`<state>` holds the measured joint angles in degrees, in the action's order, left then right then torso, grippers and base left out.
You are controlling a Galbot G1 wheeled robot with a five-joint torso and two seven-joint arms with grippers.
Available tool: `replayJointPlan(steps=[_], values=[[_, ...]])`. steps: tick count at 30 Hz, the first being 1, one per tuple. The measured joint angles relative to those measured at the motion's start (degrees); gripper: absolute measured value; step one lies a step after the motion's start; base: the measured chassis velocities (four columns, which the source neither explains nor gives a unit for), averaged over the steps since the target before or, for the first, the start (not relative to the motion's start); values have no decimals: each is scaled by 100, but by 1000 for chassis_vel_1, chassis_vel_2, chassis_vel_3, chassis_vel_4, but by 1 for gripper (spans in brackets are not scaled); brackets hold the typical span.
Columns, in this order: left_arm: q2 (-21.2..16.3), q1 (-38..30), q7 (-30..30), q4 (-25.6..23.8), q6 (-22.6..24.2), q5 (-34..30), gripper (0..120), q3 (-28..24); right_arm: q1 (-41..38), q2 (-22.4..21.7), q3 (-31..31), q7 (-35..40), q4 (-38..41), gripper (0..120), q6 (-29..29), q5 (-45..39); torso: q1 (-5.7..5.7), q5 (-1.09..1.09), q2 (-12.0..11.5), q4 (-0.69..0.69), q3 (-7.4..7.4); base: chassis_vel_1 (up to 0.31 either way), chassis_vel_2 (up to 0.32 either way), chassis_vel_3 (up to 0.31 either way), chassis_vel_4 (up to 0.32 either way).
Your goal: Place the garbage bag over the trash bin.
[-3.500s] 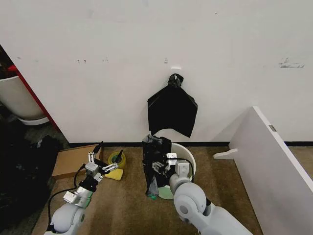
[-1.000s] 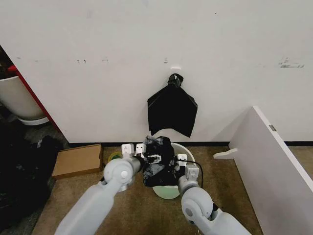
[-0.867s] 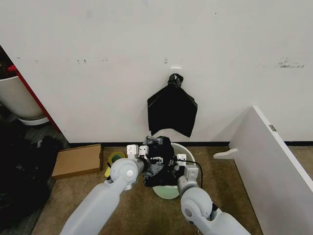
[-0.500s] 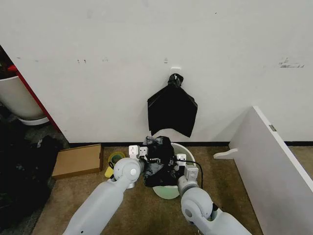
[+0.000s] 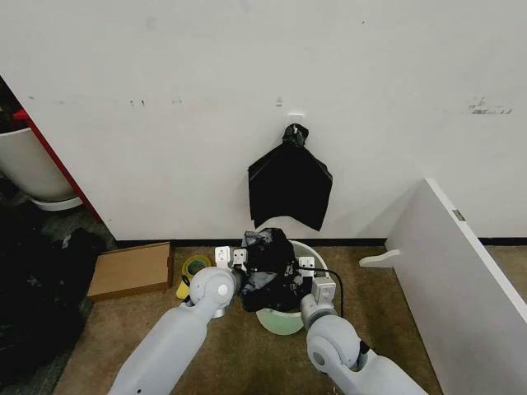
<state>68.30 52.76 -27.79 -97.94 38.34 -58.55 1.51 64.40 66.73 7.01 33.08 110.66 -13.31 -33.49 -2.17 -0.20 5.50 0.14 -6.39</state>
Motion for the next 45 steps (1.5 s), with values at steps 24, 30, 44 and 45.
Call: replayJointPlan(steps=[24, 30, 44, 45], values=[[-1013, 1219, 2183, -1083, -1109, 1374, 3, 681, 89, -153, -833, -487, 142, 0, 1252, -304, 0, -1, 0, -1, 0, 0, 0, 0, 0], [-1123, 1215, 2761, -1106, -1376, 1378, 3, 950, 147, -255, -1065, -486, -112, 0, 1306, -445, -1, 0, 0, 0, 0, 0, 0, 0, 0], [-1053, 773, 3030, -872, -1737, 711, 3, 1736, 936, -451, -829, -1061, -103, 0, 1885, -169, -1, -1, 0, 0, 0, 0, 0, 0, 0], [-1053, 773, 3030, -872, -1737, 711, 3, 1736, 936, -451, -829, -1061, -103, 0, 1885, -169, -1, -1, 0, 0, 0, 0, 0, 0, 0]])
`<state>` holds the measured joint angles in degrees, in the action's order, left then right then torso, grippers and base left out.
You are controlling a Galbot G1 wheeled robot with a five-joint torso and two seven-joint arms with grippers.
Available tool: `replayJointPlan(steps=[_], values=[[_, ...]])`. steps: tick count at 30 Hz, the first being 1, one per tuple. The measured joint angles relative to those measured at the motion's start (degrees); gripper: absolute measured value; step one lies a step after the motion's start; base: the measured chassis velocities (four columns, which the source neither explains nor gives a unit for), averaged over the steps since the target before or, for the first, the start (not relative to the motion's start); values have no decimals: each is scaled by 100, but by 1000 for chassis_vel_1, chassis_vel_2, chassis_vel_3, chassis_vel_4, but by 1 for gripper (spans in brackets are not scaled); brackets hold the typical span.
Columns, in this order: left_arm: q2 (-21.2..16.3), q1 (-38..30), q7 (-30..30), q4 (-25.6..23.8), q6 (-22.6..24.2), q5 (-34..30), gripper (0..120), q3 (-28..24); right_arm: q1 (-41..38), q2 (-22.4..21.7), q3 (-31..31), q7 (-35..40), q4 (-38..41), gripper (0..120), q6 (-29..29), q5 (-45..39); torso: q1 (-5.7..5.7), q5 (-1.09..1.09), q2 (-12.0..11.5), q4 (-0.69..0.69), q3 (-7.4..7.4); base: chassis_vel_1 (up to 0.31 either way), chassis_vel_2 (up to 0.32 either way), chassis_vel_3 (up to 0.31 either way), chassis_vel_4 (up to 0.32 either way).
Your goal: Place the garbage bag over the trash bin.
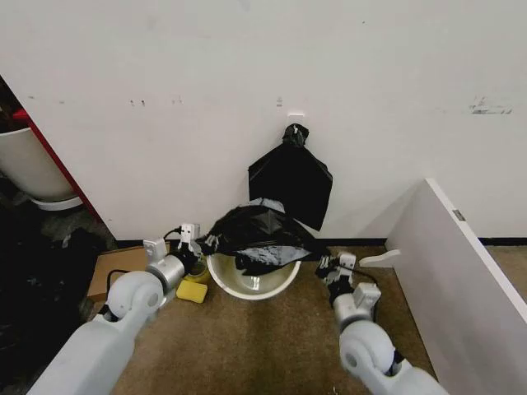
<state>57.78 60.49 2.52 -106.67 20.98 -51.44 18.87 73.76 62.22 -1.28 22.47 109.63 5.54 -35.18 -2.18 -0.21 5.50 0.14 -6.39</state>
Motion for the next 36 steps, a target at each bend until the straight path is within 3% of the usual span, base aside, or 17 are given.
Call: replayJointPlan(steps=[6, 12, 17, 21, 28, 36], values=[[209, -212, -157, 100, -225, -165, 3, -96, 304, -28, 345, -1245, -344, 0, 750, 520, 0, 0, 0, 0, 0, 0, 0, 0, 0], [349, -267, -214, 106, -245, -218, 3, -185, 246, 14, 493, -1677, -717, 0, 1020, 790, 0, 0, 0, 0, 0, 0, 0, 0, 0], [469, -293, -275, 75, -246, -315, 3, -225, 32, 148, 507, -1956, -1322, 0, 1407, 1545, 0, 0, 0, -1, 0, 0, 0, 0, 0], [467, -275, -281, 66, -265, -314, 3, -254, -165, 254, 314, -1868, -1604, 16, 1561, 1915, 0, -1, 0, -1, 0, 0, 0, 0, 0], [436, -242, -277, 107, -294, -214, 3, -306, -11, -103, 73, -1499, -1350, 41, 1792, 2050, 0, -1, 0, -1, 0, 0, 0, 0, 0], [481, -267, -337, 213, -305, -214, 3, -342, 684, -506, -16, -1580, -1327, 71, 2760, 3429, 1, -1, 0, 1, 0, 0, 0, 0, 0]])
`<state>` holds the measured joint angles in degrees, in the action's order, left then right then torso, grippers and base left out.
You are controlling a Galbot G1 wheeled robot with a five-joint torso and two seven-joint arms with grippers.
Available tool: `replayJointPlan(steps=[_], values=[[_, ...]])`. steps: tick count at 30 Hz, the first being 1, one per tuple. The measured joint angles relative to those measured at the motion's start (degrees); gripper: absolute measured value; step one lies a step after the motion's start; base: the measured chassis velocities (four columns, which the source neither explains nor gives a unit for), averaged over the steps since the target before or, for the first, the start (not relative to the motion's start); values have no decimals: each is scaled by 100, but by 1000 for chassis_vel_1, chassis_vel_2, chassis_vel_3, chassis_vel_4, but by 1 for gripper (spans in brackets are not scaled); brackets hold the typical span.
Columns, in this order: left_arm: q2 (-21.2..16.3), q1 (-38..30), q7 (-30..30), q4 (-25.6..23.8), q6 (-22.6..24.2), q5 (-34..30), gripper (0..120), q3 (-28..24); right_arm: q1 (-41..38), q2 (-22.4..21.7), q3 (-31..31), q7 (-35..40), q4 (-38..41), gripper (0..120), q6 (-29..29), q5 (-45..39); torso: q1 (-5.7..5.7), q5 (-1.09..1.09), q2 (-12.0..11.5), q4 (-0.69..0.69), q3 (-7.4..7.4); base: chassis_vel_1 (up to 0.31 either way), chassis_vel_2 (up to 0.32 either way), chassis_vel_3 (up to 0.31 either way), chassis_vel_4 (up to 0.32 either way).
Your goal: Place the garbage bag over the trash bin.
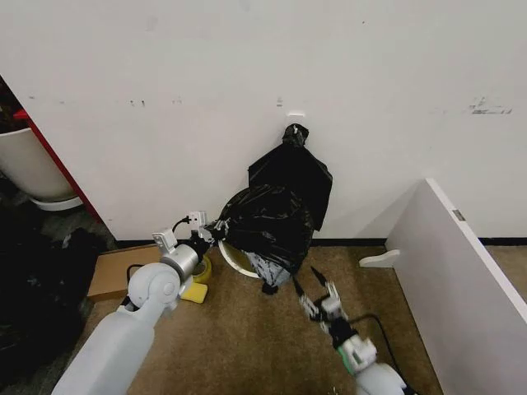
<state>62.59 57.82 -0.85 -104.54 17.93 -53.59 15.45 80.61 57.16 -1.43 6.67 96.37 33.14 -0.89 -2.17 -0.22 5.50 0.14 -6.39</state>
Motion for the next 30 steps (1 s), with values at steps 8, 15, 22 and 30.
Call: replayJointPlan(steps=[8, 15, 22, 30], values=[[41, 13, -53, 125, 6, 10, 3, -5, 82, 28, -306, -520, 237, 98, 615, 443, 0, 1, 0, -2, 0, 0, 0, 0, 0], [85, 63, -80, 87, 37, 13, 3, -36, -27, 325, -585, 408, 292, 99, 404, 2028, 0, 1, -1, -2, 0, 0, 0, 0, 0], [82, 62, -96, 59, 56, -2, 3, -41, -73, 402, -688, 639, 176, 73, 294, 2680, 0, 1, -1, -2, 0, 0, 0, 0, 0], [48, 26, -113, 22, 106, -41, 3, -37, -91, 429, -828, 602, 37, 45, 392, 3227, 0, 1, -1, -1, 0, 0, 0, 0, 0]])
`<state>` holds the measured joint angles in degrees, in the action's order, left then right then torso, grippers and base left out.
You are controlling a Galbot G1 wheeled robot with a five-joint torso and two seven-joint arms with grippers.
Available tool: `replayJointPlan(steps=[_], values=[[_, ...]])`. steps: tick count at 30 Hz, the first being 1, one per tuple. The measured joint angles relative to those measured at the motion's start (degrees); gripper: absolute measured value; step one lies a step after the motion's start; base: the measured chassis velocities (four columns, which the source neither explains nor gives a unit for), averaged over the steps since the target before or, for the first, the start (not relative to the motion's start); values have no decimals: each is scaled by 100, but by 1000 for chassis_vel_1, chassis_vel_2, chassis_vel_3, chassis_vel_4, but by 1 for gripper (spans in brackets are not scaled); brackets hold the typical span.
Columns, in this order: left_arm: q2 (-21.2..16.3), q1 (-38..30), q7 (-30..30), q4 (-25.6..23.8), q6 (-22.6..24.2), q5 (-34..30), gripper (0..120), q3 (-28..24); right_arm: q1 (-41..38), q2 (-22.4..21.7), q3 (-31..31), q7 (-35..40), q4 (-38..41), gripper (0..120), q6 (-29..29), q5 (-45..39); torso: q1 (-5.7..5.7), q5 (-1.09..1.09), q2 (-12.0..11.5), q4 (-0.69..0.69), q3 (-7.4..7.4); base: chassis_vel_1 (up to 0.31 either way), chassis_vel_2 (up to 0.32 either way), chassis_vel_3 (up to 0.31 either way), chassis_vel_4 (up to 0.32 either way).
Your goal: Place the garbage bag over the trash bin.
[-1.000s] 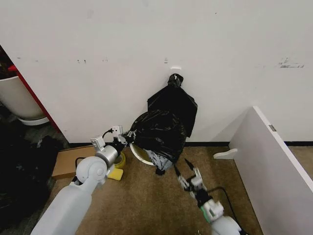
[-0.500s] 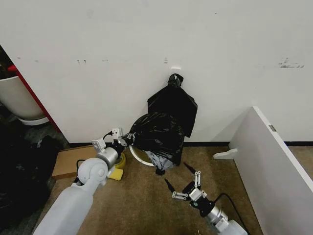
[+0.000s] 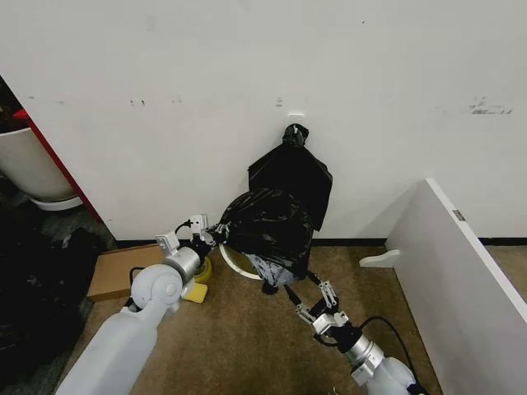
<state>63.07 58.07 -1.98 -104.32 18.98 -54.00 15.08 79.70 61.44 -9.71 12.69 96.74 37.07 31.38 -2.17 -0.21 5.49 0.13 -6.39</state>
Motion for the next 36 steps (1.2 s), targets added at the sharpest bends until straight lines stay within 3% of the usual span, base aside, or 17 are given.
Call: replayJointPlan(steps=[9, 11, 19, 28, 36], values=[[40, -63, -15, 68, 19, -5, 3, -40, -48, 96, 124, -71, 88, 15, 188, 0, 0, 0, 0, 0, 0, 0, 0, 0, 0], [87, -107, -16, 150, 54, 22, 3, -102, -52, 130, 211, -254, 153, 0, 415, -69, 0, 0, 0, 0, 0, 0, 0, 0, 0], [150, -79, -70, 25, 88, -123, 3, -95, -120, 226, 253, -1203, 58, 0, 1000, -454, 0, 0, 0, 0, 0, 0, 0, 0, 0], [439, 187, -357, -561, 139, -750, 3, -101, -509, 570, 528, -2476, -487, 0, 1026, -1018, 0, 0, 1, 0, 0, 0, 0, 0, 0], [652, 378, -541, -750, 240, -1006, 3, -132, -944, 899, 509, -2725, -1256, 0, 1034, -549, 0, -1, 1, 0, 0, 0, 0, 0, 0]])
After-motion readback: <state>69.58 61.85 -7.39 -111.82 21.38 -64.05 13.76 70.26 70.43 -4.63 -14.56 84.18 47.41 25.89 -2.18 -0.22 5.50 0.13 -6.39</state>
